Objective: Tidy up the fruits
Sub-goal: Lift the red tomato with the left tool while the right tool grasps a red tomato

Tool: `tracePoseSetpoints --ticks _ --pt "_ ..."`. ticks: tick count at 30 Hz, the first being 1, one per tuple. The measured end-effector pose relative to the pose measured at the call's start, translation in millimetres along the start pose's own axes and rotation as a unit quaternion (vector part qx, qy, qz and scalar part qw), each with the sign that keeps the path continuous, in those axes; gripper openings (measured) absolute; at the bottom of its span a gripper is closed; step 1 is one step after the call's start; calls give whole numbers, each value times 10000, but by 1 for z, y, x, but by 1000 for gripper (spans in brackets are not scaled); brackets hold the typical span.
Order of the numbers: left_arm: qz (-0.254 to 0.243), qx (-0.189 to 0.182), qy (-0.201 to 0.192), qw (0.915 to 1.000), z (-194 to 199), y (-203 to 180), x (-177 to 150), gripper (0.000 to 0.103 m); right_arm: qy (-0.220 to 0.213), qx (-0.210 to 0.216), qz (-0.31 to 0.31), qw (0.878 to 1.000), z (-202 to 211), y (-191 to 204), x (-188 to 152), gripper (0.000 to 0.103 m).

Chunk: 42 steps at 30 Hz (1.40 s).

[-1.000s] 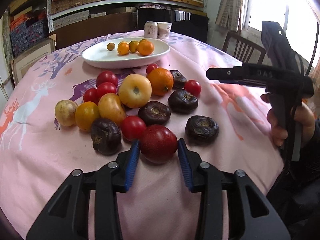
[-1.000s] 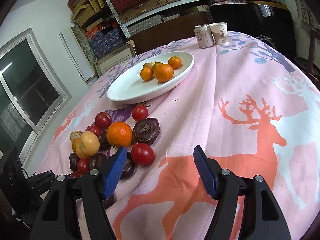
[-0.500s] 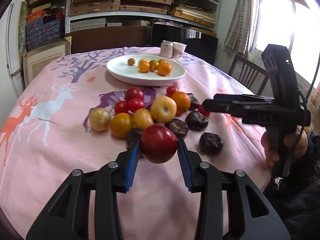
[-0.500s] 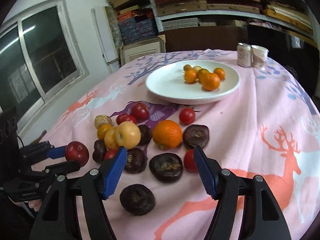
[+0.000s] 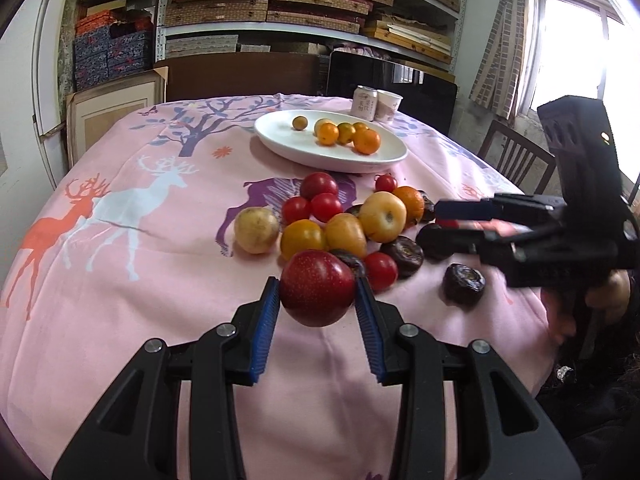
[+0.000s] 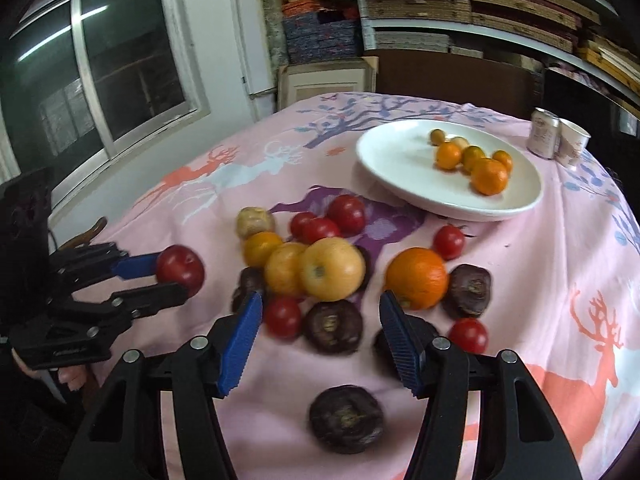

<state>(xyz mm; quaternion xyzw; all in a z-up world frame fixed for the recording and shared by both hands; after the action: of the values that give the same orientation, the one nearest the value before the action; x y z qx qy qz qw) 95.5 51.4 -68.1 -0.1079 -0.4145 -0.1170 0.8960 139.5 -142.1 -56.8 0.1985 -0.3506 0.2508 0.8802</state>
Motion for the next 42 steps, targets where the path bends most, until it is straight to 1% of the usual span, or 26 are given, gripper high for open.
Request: tracePoseSetpoints --ticks 1,2,4,6,8,10,12,13,15,17,19,24,25,26,28,31,32,35,39,40,42 --pt "18 18 -19 10000 2 2 0 38 49 98 122 9999 -2 9 -1 62" --pt "43 38 -32 10000 3 5 0 38 79 97 244 9996 -5 17 -3 61" --pt "91 77 -21 9999 3 11 1 38 47 -85 313 9995 -7 22 -4 56" --pt "101 90 -3 9999 3 14 1 38 -18 -196 70 9998 -5 11 -1 56" --pt "108 87 -1 9999 2 15 2 38 27 -387 -200 9990 -3 -6 0 56" --pt "112 64 8 9999 1 16 1 38 134 -371 -357 9986 -2 -19 -5 56" --pt "114 52 23 9999 -2 17 1 38 187 -283 -348 9988 0 -20 -14 56" --pt "118 56 34 9999 -3 18 0 38 181 -179 -270 9993 1 -17 -16 54" --pt "148 58 46 9999 -5 20 1 38 178 -69 113 9998 -1 0 -17 48" --pt "160 64 50 9998 -6 20 2 38 166 19 429 9989 -5 15 -15 37" --pt "148 71 52 9999 -5 19 2 38 213 120 609 9978 -14 25 -9 35" --pt "161 109 83 9998 -4 21 2 38 414 133 890 9951 -31 31 -2 33" --pt "159 105 96 9998 -5 21 2 38 466 48 963 9943 -33 30 0 34" --pt "158 100 106 9998 -5 21 2 38 538 -90 1025 9932 -35 29 0 31" --pt "142 78 108 9998 -5 20 2 38 619 -146 1175 9910 -37 30 1 31" --pt "114 65 134 9998 -7 18 1 38 732 -295 1478 9859 -38 36 -1 32" --pt "117 63 134 9998 -7 19 1 38 768 -318 1577 9840 -39 39 -2 34" --pt "116 66 135 9998 -7 18 1 38 875 -368 1845 9782 -41 41 -1 35" --pt "100 68 151 9998 -8 17 2 38 1147 -545 2259 9658 -56 45 3 35" --pt "95 64 149 9998 -8 16 2 38 1189 -559 2291 9645 -59 46 4 35" --pt "87 57 140 9998 -7 15 2 38 1229 -539 2179 9667 -61 44 6 33"
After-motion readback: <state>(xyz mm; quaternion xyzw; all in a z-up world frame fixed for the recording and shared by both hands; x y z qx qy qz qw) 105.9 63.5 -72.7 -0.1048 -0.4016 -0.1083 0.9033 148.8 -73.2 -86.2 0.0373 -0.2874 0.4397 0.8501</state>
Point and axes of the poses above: each gripper's, at about its wrist camera, not at the fingertips, and z roughly against the way its jaws point, y to its left, x to its top, the point moved 2 cm from there along -z, roughly the way its jaws point, and after that the axes turned 1 degree about x, right-handed, at the moved point
